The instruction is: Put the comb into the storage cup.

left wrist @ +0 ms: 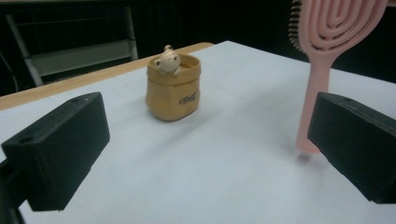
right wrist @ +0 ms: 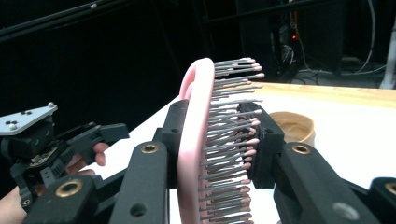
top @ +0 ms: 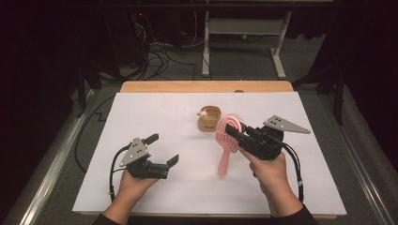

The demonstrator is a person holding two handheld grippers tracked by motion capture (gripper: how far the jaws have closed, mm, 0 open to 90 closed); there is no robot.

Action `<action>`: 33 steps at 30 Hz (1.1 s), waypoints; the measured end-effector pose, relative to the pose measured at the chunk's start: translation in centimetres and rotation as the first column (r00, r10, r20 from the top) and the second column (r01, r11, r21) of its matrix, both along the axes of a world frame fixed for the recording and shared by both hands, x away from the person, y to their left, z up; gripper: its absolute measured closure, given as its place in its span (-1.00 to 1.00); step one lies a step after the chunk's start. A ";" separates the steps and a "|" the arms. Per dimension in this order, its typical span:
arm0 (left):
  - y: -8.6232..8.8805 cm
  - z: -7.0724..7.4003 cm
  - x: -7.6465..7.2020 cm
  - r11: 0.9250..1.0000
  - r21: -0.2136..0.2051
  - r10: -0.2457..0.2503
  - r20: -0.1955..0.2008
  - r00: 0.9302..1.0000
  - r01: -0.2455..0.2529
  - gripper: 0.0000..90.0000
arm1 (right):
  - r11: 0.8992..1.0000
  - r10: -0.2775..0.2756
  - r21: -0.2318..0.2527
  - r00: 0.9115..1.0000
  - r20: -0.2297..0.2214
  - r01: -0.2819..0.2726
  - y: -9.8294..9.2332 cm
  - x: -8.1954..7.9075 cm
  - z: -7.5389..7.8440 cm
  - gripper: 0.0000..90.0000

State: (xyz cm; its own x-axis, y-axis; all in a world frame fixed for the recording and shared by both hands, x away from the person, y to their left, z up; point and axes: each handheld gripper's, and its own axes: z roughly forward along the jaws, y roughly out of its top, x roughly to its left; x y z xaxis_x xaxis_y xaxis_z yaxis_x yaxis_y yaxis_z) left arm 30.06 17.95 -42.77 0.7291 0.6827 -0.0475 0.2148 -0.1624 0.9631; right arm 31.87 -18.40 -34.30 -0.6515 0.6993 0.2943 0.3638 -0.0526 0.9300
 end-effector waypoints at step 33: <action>3.7 -2.6 -0.3 0.998 -0.013 0.064 -0.030 0.998 -0.065 -1.00 | 0.988 -0.153 0.006 0.985 0.078 0.153 -5.4 0.2 0.4 0.49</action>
State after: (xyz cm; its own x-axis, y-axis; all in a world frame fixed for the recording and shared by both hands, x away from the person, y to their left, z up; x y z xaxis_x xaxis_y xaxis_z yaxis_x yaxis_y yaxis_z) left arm 29.71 21.61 -45.36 0.6818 0.7273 -0.0782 0.2523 -0.1335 0.9584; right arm 32.04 -23.75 -33.91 -0.5575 0.7925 0.2471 0.2781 -0.1021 0.9551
